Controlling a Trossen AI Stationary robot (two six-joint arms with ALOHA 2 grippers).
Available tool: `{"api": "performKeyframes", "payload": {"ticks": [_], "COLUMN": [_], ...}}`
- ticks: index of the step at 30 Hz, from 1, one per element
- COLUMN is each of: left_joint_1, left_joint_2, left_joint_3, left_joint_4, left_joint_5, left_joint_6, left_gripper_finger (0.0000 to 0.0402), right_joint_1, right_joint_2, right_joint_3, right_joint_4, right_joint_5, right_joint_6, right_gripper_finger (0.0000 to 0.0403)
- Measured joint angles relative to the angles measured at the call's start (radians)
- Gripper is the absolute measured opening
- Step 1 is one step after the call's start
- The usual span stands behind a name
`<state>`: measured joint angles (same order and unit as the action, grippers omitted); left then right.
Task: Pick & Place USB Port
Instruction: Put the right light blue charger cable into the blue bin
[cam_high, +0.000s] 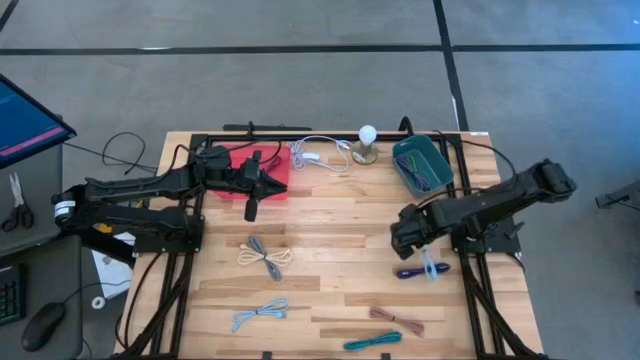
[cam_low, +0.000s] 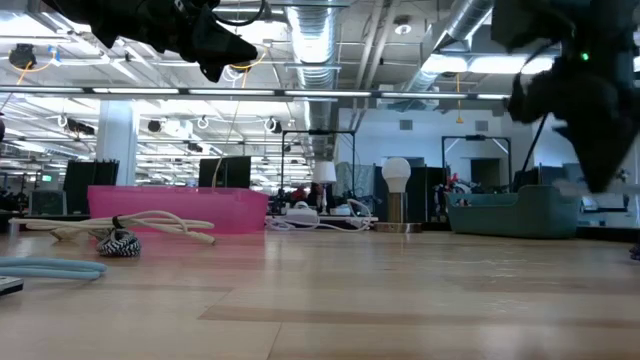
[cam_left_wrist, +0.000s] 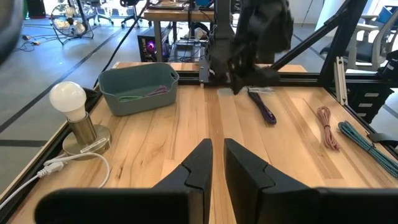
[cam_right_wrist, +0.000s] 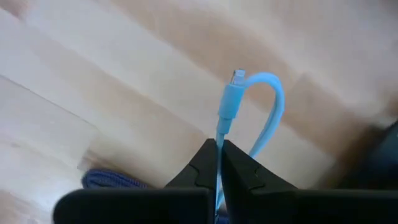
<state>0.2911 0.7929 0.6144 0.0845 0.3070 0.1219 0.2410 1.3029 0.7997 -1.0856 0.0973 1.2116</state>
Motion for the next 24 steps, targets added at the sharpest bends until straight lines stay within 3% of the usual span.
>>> {"api": "performKeyframes", "payload": {"ticks": [11,24], "left_joint_1": [0.000,0.000], "left_joint_2": [0.000,0.000], "left_joint_3": [0.000,0.000], "left_joint_4": [0.000,0.000], "left_joint_5": [0.000,0.000], "left_joint_6": [-0.022,-0.026], "left_gripper_finger": [0.0040,0.0040], "right_joint_1": [-0.111,-0.403], "right_joint_2": [-0.075,-0.079], "right_joint_3": [0.176,0.322], "right_joint_4": [-0.206,-0.215], "right_joint_5": [0.325,0.522], "right_joint_6": [-0.151,-0.491], "right_gripper_finger": [0.0001,0.0000]}}
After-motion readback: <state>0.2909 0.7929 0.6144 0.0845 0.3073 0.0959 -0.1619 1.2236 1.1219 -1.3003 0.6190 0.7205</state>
